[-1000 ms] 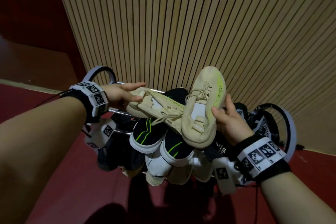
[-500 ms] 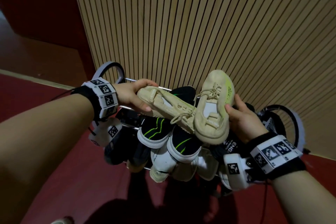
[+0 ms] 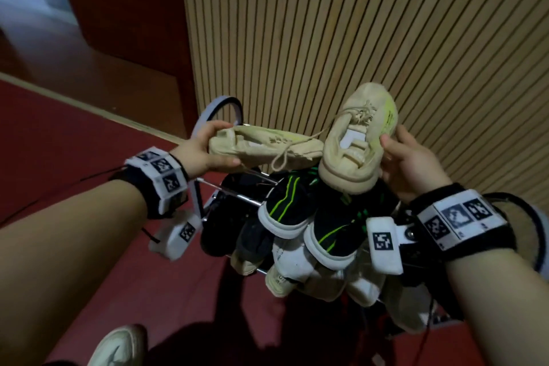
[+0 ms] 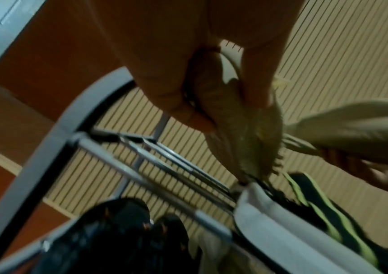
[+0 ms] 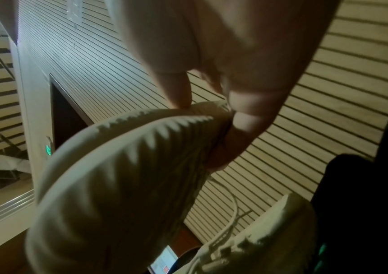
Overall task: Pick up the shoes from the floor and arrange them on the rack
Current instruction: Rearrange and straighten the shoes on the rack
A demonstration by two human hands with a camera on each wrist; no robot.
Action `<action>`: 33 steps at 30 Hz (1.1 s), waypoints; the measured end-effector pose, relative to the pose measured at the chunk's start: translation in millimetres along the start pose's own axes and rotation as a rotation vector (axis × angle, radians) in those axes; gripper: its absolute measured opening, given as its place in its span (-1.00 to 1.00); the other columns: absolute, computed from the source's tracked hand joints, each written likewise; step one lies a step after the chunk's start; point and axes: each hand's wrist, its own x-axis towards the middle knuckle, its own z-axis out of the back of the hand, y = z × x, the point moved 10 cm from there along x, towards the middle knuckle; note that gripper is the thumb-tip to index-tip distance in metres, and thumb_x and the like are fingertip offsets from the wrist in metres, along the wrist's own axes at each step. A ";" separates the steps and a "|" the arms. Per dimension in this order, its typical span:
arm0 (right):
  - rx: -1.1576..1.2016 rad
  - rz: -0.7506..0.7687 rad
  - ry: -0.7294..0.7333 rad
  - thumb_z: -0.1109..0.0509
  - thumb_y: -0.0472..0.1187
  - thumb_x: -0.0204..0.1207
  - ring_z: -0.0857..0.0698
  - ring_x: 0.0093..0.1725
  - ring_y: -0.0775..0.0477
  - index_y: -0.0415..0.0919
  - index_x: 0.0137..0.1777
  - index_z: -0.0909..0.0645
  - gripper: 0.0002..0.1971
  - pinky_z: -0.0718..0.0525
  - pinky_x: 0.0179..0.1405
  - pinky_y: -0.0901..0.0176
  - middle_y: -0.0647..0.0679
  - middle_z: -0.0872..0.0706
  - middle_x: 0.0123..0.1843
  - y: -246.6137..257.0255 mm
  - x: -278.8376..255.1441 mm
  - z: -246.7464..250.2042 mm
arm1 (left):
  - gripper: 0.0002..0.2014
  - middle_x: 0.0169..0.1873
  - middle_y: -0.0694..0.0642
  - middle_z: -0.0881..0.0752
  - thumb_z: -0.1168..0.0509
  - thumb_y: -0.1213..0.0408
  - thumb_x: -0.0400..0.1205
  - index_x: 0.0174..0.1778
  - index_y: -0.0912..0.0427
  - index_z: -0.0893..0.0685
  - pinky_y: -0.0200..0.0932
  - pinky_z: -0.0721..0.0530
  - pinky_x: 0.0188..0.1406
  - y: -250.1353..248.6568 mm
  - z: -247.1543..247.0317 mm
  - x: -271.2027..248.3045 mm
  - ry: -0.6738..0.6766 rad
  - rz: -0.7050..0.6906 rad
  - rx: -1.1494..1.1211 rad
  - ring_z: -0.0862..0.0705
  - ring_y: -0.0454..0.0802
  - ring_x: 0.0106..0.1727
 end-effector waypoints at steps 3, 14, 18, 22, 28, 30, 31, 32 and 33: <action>-0.003 -0.033 0.038 -0.11 -0.32 0.68 -0.76 -0.07 0.12 -0.01 0.60 -0.24 -0.50 -0.76 -0.19 0.28 0.02 -0.69 0.18 -9.6 8.0 -22.5 | -0.36 0.10 -0.12 -0.54 -0.48 0.45 0.43 0.28 -0.05 -0.31 -0.31 -0.59 0.17 4.0 -11.3 -13.0 -0.103 -0.054 0.063 -0.58 -0.20 0.09; 0.006 -0.112 0.136 -0.08 -0.38 0.69 -0.68 0.02 0.06 -0.07 0.58 -0.26 -0.52 -0.74 -0.07 0.20 -0.10 -0.57 0.41 -27.3 6.2 -73.2 | -0.28 0.39 0.20 -0.37 -0.46 0.14 0.49 0.51 -0.09 -0.24 -0.26 -0.37 0.25 29.3 15.4 -49.9 -0.394 0.077 0.258 -0.37 -0.10 0.21; 0.058 -0.134 0.121 -0.09 -0.39 0.69 -0.68 0.01 0.03 -0.10 0.58 -0.27 -0.52 -0.76 -0.14 0.20 -0.13 -0.57 0.42 -28.7 -1.9 -84.0 | -0.22 0.40 0.29 -0.32 -0.44 0.12 0.51 0.57 -0.02 -0.15 -0.12 -0.36 0.35 36.0 18.9 -59.9 -0.459 0.179 0.330 -0.41 0.08 0.29; 0.131 -0.200 0.091 -0.08 -0.39 0.69 -0.67 0.03 -0.05 -0.16 0.57 -0.28 -0.55 -0.74 -0.06 0.06 -0.22 -0.54 0.44 -33.8 -16.2 -95.0 | -0.04 0.43 0.35 -0.37 -0.48 -0.10 0.39 0.59 0.01 -0.06 0.20 -0.43 0.40 59.0 10.5 -58.9 -0.380 0.394 0.486 -0.43 0.35 0.40; 0.044 -0.167 0.103 -0.10 -0.37 0.69 -0.64 0.15 -0.05 -0.08 0.57 -0.28 -0.53 -0.66 0.13 0.05 -0.14 -0.55 0.45 -37.0 -24.7 -106.2 | 0.08 0.43 0.36 -0.30 -0.54 -0.04 0.34 0.63 -0.13 0.06 0.09 -0.42 0.39 59.7 9.6 -49.6 -0.172 0.392 0.689 -0.38 0.36 0.43; 0.056 -0.152 0.085 -0.09 -0.38 0.69 -0.64 0.13 -0.03 -0.07 0.58 -0.28 -0.52 -0.64 0.15 0.04 -0.13 -0.55 0.45 -40.4 -26.7 -108.9 | 0.06 0.42 0.34 -0.31 -0.51 -0.09 0.35 0.63 -0.14 0.06 0.04 -0.46 0.33 54.3 6.9 -45.5 -0.119 0.348 0.761 -0.43 0.34 0.40; 0.068 -0.150 0.074 -0.09 -0.38 0.69 -0.64 0.13 -0.04 -0.07 0.58 -0.28 -0.52 -0.65 0.15 0.04 -0.14 -0.55 0.44 -42.7 -27.8 -109.8 | 0.06 0.41 0.34 -0.33 -0.49 -0.13 0.36 0.62 -0.15 0.08 0.02 -0.48 0.29 51.0 5.7 -44.0 -0.089 0.335 0.793 -0.46 0.34 0.38; 0.076 -0.150 0.063 -0.09 -0.38 0.69 -0.64 0.14 -0.05 -0.08 0.58 -0.27 -0.52 -0.64 0.16 0.02 -0.14 -0.55 0.44 -45.0 -29.5 -110.4 | 0.04 0.41 0.33 -0.34 -0.46 -0.16 0.37 0.62 -0.15 0.09 0.01 -0.50 0.27 47.2 4.6 -42.9 -0.069 0.324 0.812 -0.48 0.33 0.37; 0.080 -0.150 0.055 -0.10 -0.38 0.69 -0.63 0.17 -0.07 -0.08 0.58 -0.27 -0.52 -0.64 0.17 0.01 -0.15 -0.55 0.45 -47.2 -31.0 -111.0 | 0.03 0.42 0.32 -0.35 -0.43 -0.19 0.39 0.63 -0.14 0.09 0.02 -0.51 0.25 45.5 5.3 -41.8 -0.067 0.325 0.818 -0.48 0.33 0.36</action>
